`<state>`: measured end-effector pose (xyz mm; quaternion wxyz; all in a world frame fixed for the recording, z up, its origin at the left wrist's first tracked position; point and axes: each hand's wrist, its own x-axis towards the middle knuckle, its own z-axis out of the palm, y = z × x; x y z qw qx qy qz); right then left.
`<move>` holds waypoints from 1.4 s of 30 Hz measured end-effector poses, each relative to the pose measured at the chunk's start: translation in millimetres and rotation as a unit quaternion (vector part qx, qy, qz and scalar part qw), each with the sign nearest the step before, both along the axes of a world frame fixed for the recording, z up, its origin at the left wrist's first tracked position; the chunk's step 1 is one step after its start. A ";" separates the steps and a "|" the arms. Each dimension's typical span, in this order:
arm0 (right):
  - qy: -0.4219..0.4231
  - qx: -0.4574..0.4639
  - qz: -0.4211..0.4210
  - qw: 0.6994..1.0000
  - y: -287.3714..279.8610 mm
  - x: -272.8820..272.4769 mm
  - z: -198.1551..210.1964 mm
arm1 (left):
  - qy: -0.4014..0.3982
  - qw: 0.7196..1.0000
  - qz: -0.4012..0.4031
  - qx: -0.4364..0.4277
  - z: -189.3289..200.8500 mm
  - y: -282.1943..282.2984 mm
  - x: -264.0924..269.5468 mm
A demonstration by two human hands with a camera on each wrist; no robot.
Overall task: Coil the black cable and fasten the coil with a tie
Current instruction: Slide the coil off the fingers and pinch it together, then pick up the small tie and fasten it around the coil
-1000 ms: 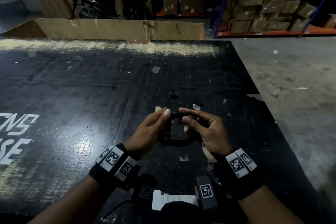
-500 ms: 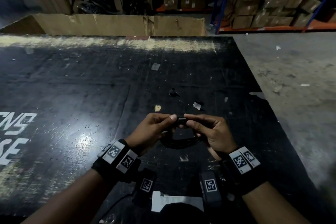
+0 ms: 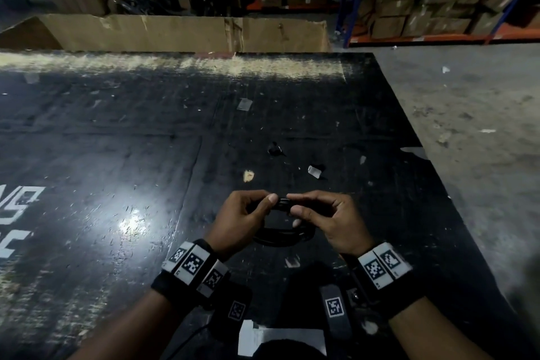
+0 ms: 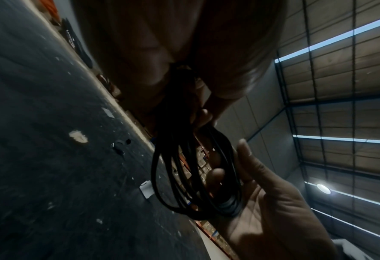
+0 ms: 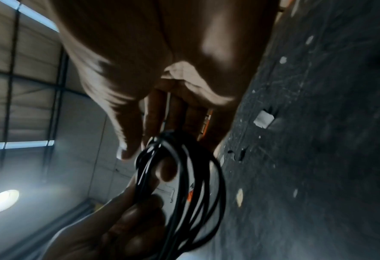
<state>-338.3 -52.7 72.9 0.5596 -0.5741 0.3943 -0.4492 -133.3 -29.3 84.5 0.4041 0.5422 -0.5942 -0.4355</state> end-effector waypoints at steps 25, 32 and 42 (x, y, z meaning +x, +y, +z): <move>0.511 -0.102 0.076 0.850 -172.0 -34.7 -61.3 | 0.122 0.985 0.118 -0.023 4.9 -15.7 16.8; 0.521 -0.078 0.034 0.849 -171.9 -54.7 -34.7 | 0.123 0.987 0.104 -0.012 -8.5 -10.0 10.8; 0.578 -0.159 0.132 0.790 -172.9 -35.9 -51.5 | 0.132 0.985 0.107 0.004 -17.2 -3.8 3.9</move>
